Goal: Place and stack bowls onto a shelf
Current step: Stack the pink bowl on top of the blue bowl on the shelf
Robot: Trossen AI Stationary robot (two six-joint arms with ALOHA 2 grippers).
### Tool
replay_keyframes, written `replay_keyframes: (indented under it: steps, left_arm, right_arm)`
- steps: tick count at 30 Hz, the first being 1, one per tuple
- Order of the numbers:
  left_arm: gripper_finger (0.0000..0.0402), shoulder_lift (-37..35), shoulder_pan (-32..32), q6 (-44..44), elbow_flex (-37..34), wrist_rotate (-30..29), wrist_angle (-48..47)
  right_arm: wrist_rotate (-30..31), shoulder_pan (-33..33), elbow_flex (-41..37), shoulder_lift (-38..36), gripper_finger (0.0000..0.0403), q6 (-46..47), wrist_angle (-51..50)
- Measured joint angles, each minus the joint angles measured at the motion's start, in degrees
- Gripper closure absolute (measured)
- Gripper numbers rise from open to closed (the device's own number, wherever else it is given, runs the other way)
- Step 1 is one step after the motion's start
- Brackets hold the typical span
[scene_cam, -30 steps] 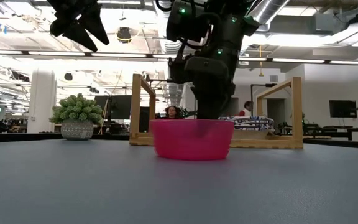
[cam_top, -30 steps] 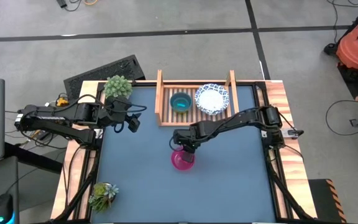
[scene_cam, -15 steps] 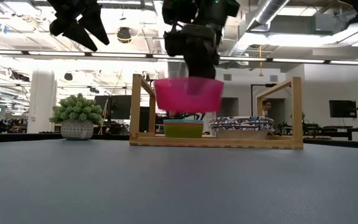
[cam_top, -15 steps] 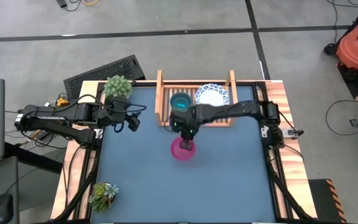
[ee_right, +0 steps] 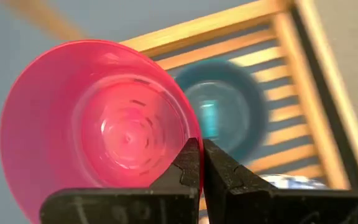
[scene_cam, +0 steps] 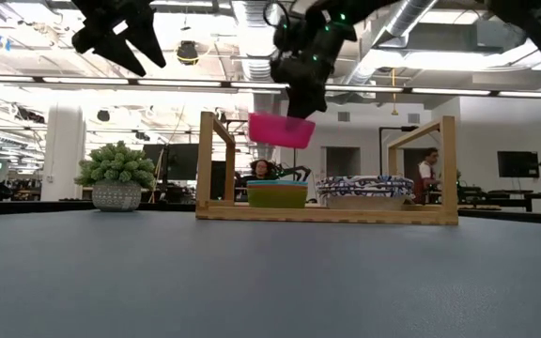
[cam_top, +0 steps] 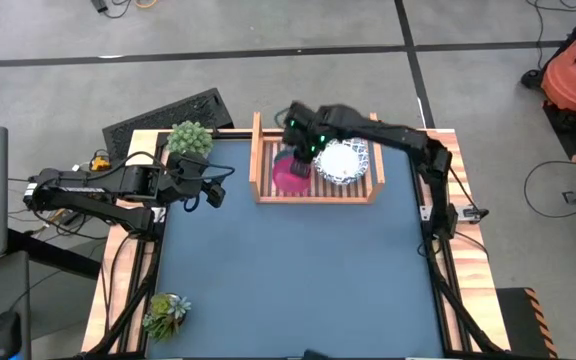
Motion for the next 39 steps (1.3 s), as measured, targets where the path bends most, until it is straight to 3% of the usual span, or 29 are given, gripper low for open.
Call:
replay_keyframes:
  steps: [8,39]
  left_arm:
    - [0.0127,0.02,0.01,-2.85,0.0,-1.16,0.0]
    - [0.0127,0.0,0.0,-9.01,0.0,-2.54,-0.01]
  right_arm:
    - [-0.15,-6.11,0.0,0.0,0.0381,-0.22,6.08]
    - [-2.95,-8.64,-1.09,8.52,0.0381,-4.94,8.35]
